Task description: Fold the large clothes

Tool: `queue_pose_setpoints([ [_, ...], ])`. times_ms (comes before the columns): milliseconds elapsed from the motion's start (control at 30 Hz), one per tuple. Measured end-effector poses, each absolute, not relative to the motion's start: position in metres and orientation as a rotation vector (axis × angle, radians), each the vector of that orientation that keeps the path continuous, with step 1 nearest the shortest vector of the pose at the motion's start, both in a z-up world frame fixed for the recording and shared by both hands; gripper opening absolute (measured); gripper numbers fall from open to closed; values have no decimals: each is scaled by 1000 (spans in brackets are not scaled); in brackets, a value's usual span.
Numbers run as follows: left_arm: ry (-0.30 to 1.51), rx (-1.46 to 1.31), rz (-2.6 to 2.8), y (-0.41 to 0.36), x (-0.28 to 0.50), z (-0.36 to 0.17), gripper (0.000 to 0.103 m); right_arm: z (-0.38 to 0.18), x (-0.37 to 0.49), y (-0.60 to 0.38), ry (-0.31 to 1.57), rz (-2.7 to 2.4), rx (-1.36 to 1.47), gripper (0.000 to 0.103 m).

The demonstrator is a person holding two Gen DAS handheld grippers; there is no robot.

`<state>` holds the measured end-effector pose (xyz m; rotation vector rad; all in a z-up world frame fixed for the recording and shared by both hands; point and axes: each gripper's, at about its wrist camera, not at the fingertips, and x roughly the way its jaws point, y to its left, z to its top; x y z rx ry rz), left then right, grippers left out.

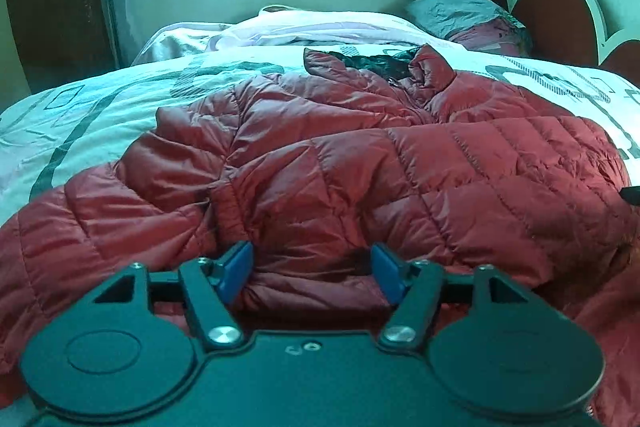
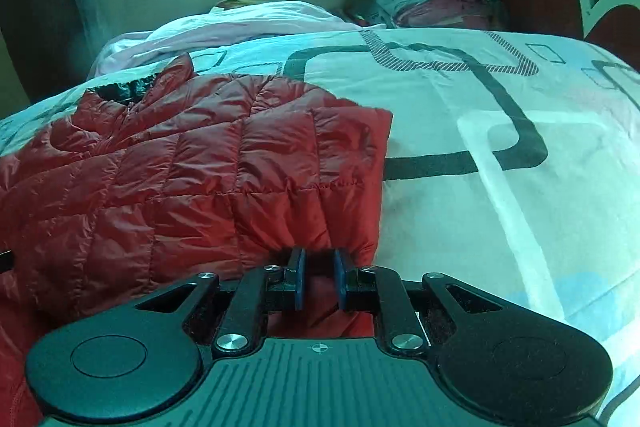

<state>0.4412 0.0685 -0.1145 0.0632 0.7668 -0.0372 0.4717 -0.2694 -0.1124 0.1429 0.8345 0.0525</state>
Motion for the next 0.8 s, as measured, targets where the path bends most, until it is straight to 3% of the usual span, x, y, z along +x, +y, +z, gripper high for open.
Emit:
queue_pose_setpoints([
  [33, 765, 53, -36, 70, 437, -111, 71, -106, 469, -270, 826, 42, 158, 15],
  [67, 753, 45, -25, 72, 432, -107, 87, -100, 463, -270, 805, 42, 165, 25],
  [100, 737, 36, 1, 76, 425, -104, 96, -93, 455, -270, 776, 41, 162, 63],
  [133, 720, 21, 31, 83, 416, -101, 101, -86, 445, -269, 734, 32, 149, 79],
  [167, 708, -2, 53, 92, 406, -98, 101, -80, 435, -268, 700, 38, 129, 84],
  [233, 702, -54, 107, 113, 387, -94, 99, -73, 422, -265, 692, 47, 113, 83],
  [333, 690, -163, 224, 160, 351, -91, 90, -72, 408, -267, 713, 48, 144, 54],
  [433, 696, -293, 347, 213, 313, -93, 81, -77, 398, -267, 746, 32, 192, 53],
  [533, 694, -472, 483, 267, 272, -100, 80, -82, 394, -264, 766, 28, 211, 53],
  [633, 609, -624, 568, 309, 233, -101, 75, -82, 394, -261, 775, 20, 235, 53],
  [800, 480, -806, 670, 362, 210, -105, 75, -80, 397, -247, 779, 34, 226, 53],
])
